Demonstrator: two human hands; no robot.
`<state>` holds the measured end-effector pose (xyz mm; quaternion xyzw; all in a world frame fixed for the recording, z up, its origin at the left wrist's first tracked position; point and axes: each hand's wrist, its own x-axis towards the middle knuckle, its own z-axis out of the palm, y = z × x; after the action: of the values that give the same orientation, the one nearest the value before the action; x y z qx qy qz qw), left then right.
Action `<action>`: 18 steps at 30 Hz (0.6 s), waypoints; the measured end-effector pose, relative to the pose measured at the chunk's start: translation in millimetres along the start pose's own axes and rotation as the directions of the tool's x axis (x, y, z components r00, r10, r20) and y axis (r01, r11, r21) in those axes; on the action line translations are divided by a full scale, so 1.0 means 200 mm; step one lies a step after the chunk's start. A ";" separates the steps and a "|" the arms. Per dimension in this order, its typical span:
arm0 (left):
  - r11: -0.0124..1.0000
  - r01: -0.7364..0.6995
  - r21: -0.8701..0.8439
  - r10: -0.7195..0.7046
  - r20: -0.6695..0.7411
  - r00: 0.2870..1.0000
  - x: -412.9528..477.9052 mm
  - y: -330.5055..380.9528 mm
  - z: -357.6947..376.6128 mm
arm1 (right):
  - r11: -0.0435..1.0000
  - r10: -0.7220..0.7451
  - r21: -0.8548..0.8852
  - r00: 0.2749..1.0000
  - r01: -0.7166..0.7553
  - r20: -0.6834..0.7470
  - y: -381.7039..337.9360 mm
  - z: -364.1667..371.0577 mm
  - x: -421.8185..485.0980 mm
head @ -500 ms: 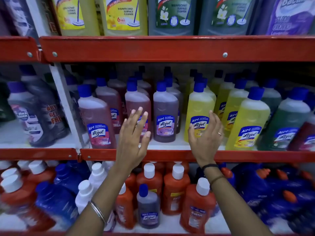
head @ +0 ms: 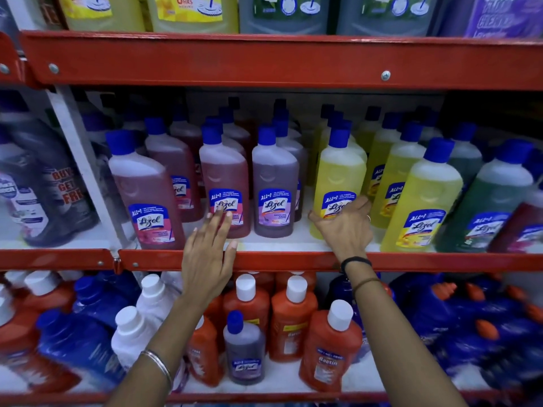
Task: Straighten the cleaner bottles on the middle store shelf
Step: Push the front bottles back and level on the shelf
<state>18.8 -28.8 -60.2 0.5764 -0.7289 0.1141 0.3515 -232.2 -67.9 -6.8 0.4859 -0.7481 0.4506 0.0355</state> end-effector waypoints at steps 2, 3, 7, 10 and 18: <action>1.000 0.008 0.009 -0.008 -0.001 1.000 0.00 0.00 0.00 | 1.000 0.004 -0.005 1.000 -0.004 0.002 0.01 -0.01 0.00; 1.000 0.007 0.015 -0.007 0.000 1.000 0.00 0.01 0.00 | 1.000 0.007 -0.011 1.000 -0.007 0.003 0.01 -0.02 0.00; 1.000 0.001 0.028 -0.002 0.012 1.000 -0.01 0.01 0.00 | 0.999 0.016 -0.029 1.000 -0.017 -0.019 0.02 -0.06 -0.04; 1.000 -0.002 0.027 0.001 0.018 1.000 -0.01 0.01 0.00 | 0.998 0.012 -0.055 0.998 -0.014 -0.054 0.04 -0.09 -0.10; 1.000 -0.010 0.027 0.008 0.057 0.998 -0.03 0.00 -0.02 | 1.000 -0.015 -0.021 0.994 0.013 -0.108 0.10 -0.15 -0.20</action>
<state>20.9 -21.9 -60.7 0.5808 -0.7396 0.1093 0.3220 -237.6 -16.0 -20.8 0.4657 -0.7462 0.4682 0.0841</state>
